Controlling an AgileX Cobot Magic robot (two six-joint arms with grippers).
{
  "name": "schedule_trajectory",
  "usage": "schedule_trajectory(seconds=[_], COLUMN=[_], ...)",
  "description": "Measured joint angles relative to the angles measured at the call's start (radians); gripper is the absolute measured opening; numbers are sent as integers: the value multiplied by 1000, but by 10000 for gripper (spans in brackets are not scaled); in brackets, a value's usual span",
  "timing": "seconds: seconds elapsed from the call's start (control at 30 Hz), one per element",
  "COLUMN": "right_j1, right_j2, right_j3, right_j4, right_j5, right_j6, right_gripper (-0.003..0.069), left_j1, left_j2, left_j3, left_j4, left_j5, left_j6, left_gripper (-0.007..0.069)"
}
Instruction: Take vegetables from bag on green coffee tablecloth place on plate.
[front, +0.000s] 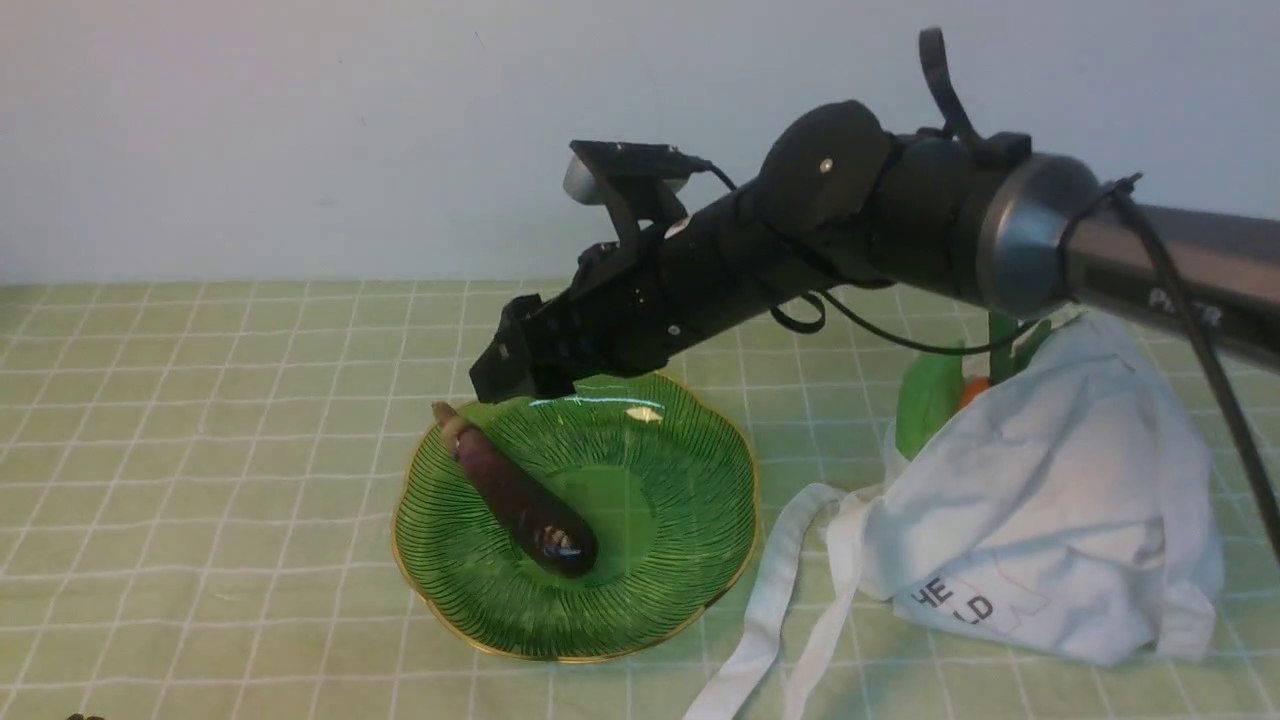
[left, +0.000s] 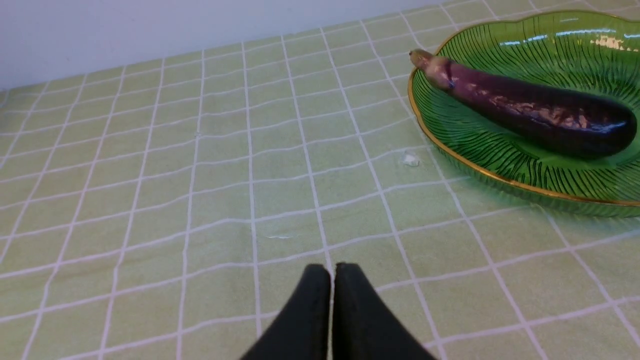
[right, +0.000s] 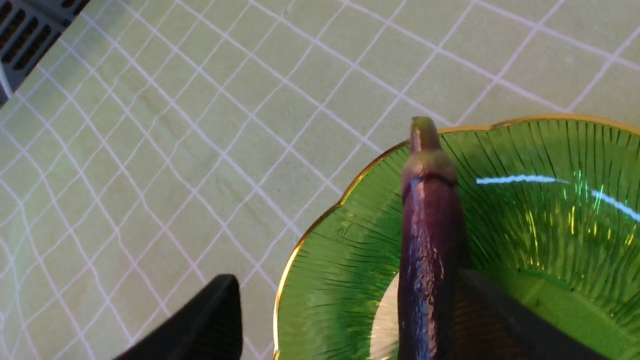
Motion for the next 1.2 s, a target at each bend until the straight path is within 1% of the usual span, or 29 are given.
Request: schedule_trajectory(seconds=[0.07,0.13,0.2,0.23,0.27,0.3,0.37,0.4,0.43,0.5,0.53,0.57,0.6,0.67,0.7,0.8,0.93,1.03,1.2], right_j1=[-17,-63,-122,-133,-180,-180,-236,-282,-286,-314,-336,-337,-344,-348,-348,-348,-348,-348,-348], right_j2=[-40,-143,-281,-293,-399,-412,-536,-674,-688,-802,-938,-954,-1098,-1271,-1289,-1595,-1800,-1908,-1995], right_j3=[0,0,0,0,0,0,0,1,1,19,61,76,162,278,307,574,757,857,954], right_j4=[-19,-75,-124,-128,-163,-168,-213,-274,-287,-344,-408,-424,-500,-564,-576,-653,-671,-671,-671], right_j5=[23,66,93,95,111,112,129,146,147,147,132,129,79,4,-6,-201,-311,-333,-352], right_j6=[8,53,102,106,127,129,141,169,177,210,255,261,309,351,356,451,532,567,582], right_gripper=[503,435,327,316,218,206,95,23,15,-1,-9,-10,-12,-12,-12,-12,-12,-12,-12], left_j1=[0,0,0,0,0,0,0,0,0,0,0,0,0,0,0,0,0,0,0], left_j2=[0,0,0,0,0,0,0,0,0,0,0,0,0,0,0,0,0,0,0], left_j3=[0,0,0,0,0,0,0,0,0,0,0,0,0,0,0,0,0,0,0], left_j4=[0,0,0,0,0,0,0,0,0,0,0,0,0,0,0,0,0,0,0], left_j5=[0,0,0,0,0,0,0,0,0,0,0,0,0,0,0,0,0,0,0], left_j6=[0,0,0,0,0,0,0,0,0,0,0,0,0,0,0,0,0,0,0], left_gripper=[-5,-5,-5,-5,-5,-5,-5,-5,-5,-5,-5,-5,-5,-5,-5,-5,-5,-5,-5])
